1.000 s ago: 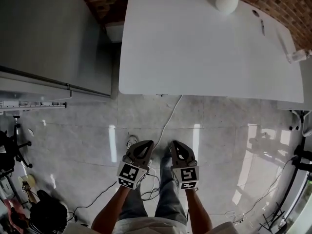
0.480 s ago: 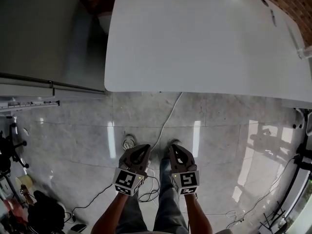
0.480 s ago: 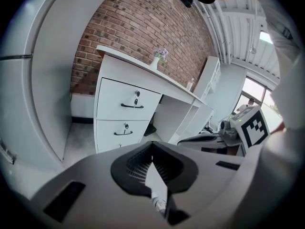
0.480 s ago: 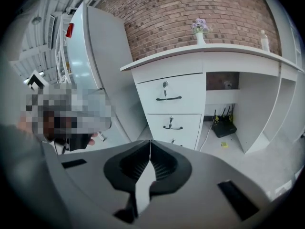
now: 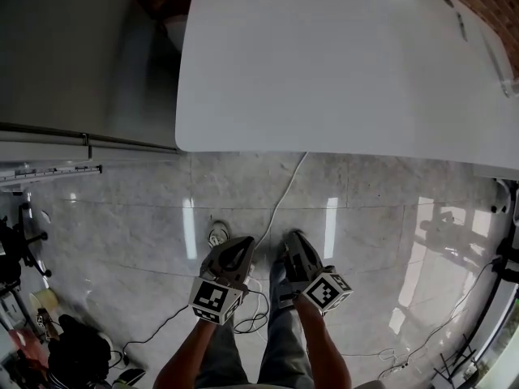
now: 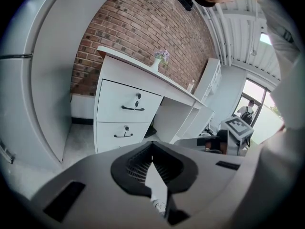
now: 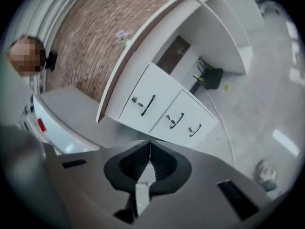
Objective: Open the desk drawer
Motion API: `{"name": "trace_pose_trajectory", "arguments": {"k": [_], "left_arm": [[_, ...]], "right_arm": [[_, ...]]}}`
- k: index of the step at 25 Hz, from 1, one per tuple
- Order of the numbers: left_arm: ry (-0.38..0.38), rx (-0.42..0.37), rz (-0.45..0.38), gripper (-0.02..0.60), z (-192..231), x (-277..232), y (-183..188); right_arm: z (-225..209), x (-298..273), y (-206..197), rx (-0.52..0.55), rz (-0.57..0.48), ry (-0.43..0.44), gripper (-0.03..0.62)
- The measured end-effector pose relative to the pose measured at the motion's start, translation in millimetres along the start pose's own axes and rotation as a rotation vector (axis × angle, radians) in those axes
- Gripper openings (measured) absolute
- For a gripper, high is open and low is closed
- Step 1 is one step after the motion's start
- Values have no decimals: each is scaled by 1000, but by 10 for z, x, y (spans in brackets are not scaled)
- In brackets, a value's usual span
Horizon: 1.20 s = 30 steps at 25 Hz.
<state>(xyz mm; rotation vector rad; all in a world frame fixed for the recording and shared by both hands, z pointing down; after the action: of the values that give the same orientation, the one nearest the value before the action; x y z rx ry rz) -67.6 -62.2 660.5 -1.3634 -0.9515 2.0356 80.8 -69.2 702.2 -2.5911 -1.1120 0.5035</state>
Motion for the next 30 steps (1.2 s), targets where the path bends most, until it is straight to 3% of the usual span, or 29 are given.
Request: {"name": "trace_pose_trajectory", "arguments": {"k": [3, 7, 11, 12, 13, 15, 23, 30], "left_arm": [[1, 0, -2, 11, 1, -30, 27], [3, -2, -1, 11, 51, -23, 47], [0, 2, 1, 11, 53, -22, 32], [-1, 2, 1, 11, 53, -20, 30], [-1, 3, 2, 11, 56, -15, 28], [0, 4, 3, 11, 66, -9, 30], [0, 7, 1, 11, 94, -16, 78], [-5, 1, -2, 11, 123, 7, 94]], "right_arm": [[-148, -17, 17, -185, -113, 42, 18], [-210, -129, -26, -272, -155, 131, 18], [-277, -143, 34, -389, -274, 223, 26], [-287, -151, 45, -409, -294, 236, 67], [-291, -161, 51, -420, -303, 248, 126], [-285, -186, 54, -424, -303, 267, 150], [-319, -321, 70, -426, -305, 264, 152], [-433, -855, 397, -382, -334, 296, 152]]}}
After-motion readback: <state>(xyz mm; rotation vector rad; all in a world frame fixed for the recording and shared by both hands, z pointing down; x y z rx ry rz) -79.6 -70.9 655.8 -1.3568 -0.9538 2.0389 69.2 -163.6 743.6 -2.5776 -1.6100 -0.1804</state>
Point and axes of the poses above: the fingertips, and each gripper's own axes: x backward along the fingers, z to its left, y out of its top, the point moved 4 cm from there along x, backward along the fingers, and after that the axes turned 13 degrees about y, right-handed, at the moved point
